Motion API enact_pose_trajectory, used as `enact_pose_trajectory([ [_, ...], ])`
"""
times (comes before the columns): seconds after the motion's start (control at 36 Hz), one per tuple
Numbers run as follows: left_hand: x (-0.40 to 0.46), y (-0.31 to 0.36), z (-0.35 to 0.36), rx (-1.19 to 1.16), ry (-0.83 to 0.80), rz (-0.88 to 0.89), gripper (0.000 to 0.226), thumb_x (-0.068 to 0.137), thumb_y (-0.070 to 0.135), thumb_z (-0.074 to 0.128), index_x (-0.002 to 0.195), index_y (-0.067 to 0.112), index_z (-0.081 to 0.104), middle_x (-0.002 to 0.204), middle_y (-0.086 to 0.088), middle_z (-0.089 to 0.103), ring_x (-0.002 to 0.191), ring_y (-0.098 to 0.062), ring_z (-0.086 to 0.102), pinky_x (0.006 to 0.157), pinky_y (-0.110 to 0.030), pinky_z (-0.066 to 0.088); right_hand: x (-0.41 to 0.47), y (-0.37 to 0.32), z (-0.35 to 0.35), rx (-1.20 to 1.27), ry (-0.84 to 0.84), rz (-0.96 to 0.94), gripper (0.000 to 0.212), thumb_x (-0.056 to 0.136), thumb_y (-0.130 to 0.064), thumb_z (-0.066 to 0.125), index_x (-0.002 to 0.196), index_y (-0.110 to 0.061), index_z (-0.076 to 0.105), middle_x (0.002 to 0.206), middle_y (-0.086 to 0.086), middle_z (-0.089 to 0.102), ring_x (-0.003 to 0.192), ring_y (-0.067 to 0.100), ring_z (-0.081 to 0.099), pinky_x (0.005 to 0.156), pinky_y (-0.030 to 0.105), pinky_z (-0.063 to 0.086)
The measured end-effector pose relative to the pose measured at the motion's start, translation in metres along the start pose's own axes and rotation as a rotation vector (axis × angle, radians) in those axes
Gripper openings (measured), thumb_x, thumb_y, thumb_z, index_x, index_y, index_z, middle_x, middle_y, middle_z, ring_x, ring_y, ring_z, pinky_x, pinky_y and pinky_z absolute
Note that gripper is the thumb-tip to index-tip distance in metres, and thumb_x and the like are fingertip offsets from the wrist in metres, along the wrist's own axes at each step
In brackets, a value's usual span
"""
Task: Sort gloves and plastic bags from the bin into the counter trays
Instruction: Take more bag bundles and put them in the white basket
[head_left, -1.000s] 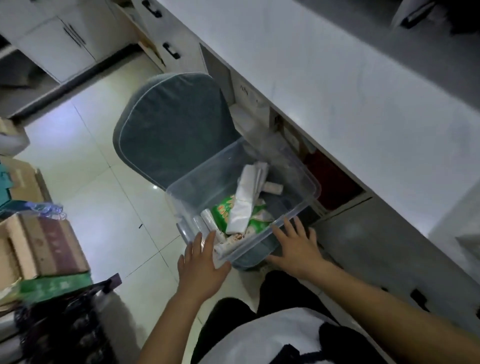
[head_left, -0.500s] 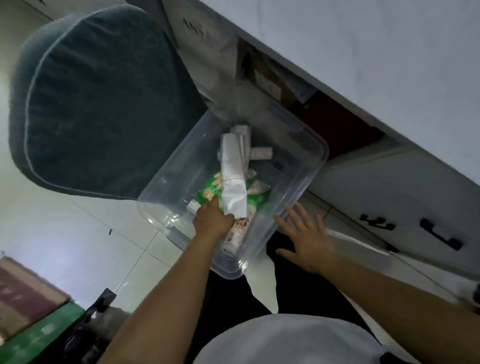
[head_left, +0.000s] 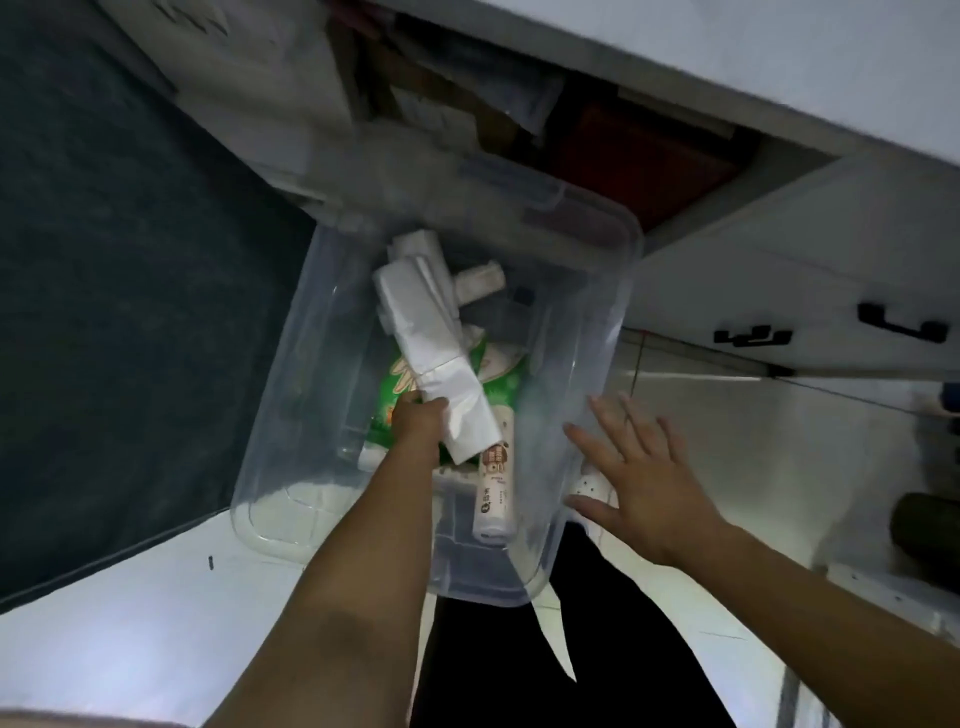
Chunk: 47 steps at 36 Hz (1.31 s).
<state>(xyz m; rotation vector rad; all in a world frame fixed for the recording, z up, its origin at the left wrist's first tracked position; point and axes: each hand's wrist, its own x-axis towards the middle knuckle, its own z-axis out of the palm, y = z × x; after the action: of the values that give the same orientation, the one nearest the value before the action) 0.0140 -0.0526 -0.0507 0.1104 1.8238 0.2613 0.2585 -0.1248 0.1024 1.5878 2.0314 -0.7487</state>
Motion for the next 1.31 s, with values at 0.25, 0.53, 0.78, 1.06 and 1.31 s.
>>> enact_pose_trajectory([
  [0.25,0.002,-0.003,0.011,-0.113,0.051,0.026,0.037,0.080,0.012,0.075,0.115,0.013,0.062,0.113,-0.010,0.065,0.098,-0.034,0.064,0.093,-0.053,0.052,-0.001,-0.009,-0.002,-0.031,-0.049,0.034,0.081,0.084,-0.082,0.011,0.155,-0.045,-0.001,0.160,-0.007,-0.032,0.146,0.022,-0.031,0.120,0.055,-0.006],
  [0.53,-0.007,0.004,-0.001,-0.213,-0.035,0.108,0.048,0.081,-0.008,0.068,0.124,0.007,0.056,0.122,-0.017,0.063,0.103,-0.037,0.064,0.089,-0.049,0.056,-0.010,0.000,-0.013,0.069,0.025,0.034,0.086,0.079,-0.087,0.008,0.155,-0.046,0.000,0.165,-0.010,-0.014,0.148,0.017,-0.028,0.121,0.056,-0.003],
  [0.78,-0.097,0.007,-0.050,-0.146,-0.162,0.241,0.049,0.085,-0.003,0.066,0.126,0.015,0.048,0.113,-0.014,0.061,0.090,-0.030,0.063,0.070,-0.042,0.055,-0.057,0.011,-0.040,0.138,0.057,0.011,0.088,0.073,-0.091,0.010,0.149,-0.051,-0.008,0.165,-0.008,-0.016,0.149,0.017,-0.024,0.120,0.056,-0.001],
  [1.06,-0.274,-0.037,-0.051,0.122,-0.305,0.610,0.035,0.080,-0.003,0.073,0.102,0.021,0.060,0.101,-0.008,0.071,0.085,-0.026,0.069,0.062,-0.034,0.055,-0.143,0.029,-0.104,0.167,0.224,-0.182,0.091,0.081,-0.077,0.050,0.153,-0.049,0.001,0.166,-0.010,-0.011,0.150,0.012,-0.019,0.120,0.047,-0.004],
  [1.31,-0.415,-0.063,0.013,0.828,-0.339,1.130,0.031,0.085,0.023,0.073,0.106,0.041,0.059,0.100,0.018,0.064,0.089,0.000,0.061,0.076,-0.020,0.052,-0.223,0.089,-0.184,-0.251,0.241,-0.361,0.089,0.076,-0.065,0.068,0.150,-0.048,0.022,0.164,-0.008,0.013,0.152,0.022,0.001,0.118,0.059,-0.002],
])
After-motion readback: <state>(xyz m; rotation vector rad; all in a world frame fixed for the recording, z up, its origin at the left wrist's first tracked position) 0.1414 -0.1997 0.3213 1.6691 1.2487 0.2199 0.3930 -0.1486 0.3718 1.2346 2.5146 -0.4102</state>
